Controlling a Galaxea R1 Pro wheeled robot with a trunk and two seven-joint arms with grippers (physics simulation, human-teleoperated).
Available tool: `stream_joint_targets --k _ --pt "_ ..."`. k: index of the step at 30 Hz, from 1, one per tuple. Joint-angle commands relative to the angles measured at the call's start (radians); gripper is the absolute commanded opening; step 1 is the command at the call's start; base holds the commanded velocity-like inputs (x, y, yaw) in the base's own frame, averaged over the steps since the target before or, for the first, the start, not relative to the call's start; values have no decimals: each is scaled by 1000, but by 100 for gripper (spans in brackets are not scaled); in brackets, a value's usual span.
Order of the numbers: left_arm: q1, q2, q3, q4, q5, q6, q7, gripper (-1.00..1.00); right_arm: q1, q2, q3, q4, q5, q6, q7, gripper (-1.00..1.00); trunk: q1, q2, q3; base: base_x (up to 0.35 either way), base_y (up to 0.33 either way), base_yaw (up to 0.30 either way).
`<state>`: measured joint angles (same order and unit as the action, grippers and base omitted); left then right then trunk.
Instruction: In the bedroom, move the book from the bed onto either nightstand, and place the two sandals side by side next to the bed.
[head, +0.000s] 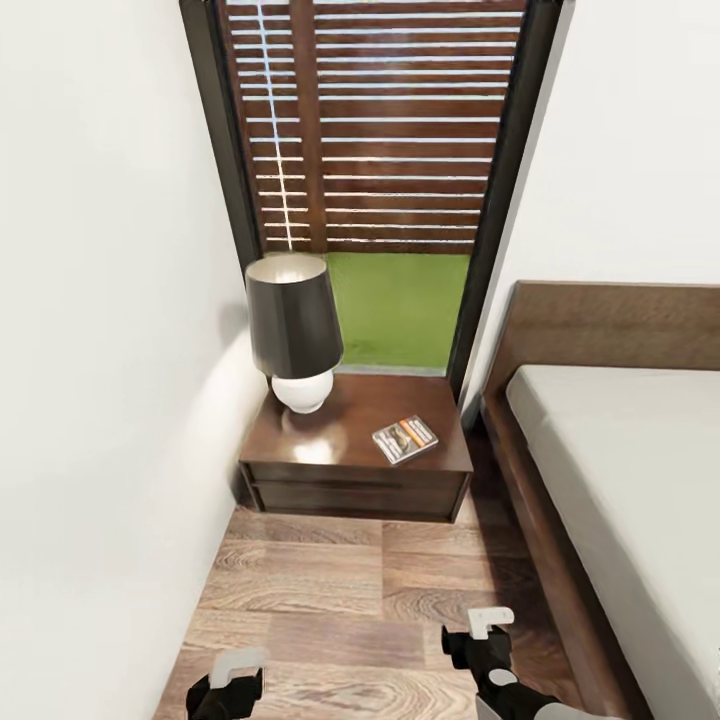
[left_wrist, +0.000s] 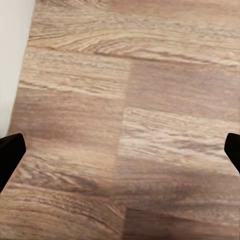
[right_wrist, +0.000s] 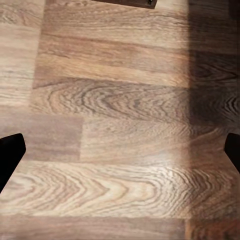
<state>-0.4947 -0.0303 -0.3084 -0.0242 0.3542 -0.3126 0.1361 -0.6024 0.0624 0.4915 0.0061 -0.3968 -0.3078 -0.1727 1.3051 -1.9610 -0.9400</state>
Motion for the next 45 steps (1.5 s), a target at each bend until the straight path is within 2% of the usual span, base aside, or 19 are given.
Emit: stream_joint_targets --k 1,7,9,18,26,35,45 --pt "4 6 -9 2 21 -2 4 100 2 -1 9 2 -8 -5 -4 100 -4 7 2 0 0 0" --pt "16 14 -10 5 43 -2 2 100 8 -2 9 9 -10 -7 -4 100 -27 49 21 0 0 0" --pt "43 17 -10 6 50 -2 -1 100 31 -3 9 35 -11 -6 -4 100 -35 63 28 0 0 0" --pt "84 18 -9 6 54 -2 3 100 89 -4 9 44 -10 -5 -4 100 -69 126 56 0 0 0" --pt "97 18 -9 7 57 0 6 100 99 -4 9 43 -9 -5 -4 100 -100 182 81 0 0 0" --pt "117 16 -9 6 94 0 2 100 99 -4 9 44 -9 -5 -4 100 -134 245 109 0 0 0" --pt "121 16 -9 6 97 1 -4 100 99 -4 9 43 -10 -5 -4 100 -173 315 140 0 0 0"
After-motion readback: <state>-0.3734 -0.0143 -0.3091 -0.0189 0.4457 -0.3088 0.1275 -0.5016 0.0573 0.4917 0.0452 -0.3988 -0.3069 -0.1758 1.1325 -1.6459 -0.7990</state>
